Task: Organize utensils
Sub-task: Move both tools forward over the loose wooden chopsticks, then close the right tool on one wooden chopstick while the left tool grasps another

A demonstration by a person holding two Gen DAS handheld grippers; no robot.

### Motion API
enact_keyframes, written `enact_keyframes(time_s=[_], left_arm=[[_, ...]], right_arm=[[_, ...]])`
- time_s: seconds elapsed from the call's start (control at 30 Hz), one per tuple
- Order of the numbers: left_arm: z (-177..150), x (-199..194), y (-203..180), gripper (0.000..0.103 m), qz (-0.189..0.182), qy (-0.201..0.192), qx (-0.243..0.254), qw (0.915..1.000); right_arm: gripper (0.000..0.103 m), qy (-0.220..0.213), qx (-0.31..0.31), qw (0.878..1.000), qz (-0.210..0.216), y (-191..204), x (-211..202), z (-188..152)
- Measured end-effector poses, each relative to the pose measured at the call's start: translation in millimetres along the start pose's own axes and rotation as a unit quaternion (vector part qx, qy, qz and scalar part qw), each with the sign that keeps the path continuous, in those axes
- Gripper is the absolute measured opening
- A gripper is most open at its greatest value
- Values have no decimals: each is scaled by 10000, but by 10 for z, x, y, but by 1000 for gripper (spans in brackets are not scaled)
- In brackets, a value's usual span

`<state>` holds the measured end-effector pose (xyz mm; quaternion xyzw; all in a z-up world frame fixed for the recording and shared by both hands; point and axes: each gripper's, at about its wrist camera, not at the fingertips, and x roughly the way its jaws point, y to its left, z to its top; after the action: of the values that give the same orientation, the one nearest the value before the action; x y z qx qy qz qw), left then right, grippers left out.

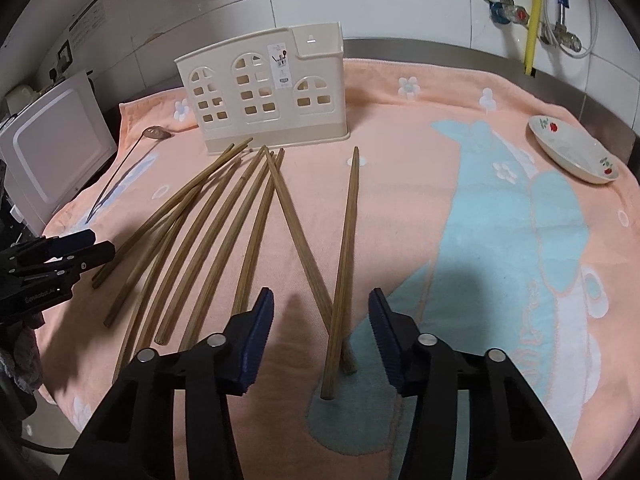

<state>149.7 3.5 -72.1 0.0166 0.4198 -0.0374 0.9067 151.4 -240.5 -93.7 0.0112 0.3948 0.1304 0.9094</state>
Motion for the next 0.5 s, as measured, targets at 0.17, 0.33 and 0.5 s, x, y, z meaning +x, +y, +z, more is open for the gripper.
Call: enact_keyframes(time_s=[0.17, 0.33, 0.5], left_arm=[[-23, 32, 22, 37, -213, 43, -9, 9998], [-38, 27, 33, 33, -323, -13, 60, 9995], [-35, 67, 47, 28, -453, 4, 73, 9989]], right_arm=[[37, -4, 38, 10000, 52, -4, 35, -8], [30, -7, 121, 9999, 42, -23, 68, 0], [19, 6, 295, 9995, 76, -68, 108, 2]])
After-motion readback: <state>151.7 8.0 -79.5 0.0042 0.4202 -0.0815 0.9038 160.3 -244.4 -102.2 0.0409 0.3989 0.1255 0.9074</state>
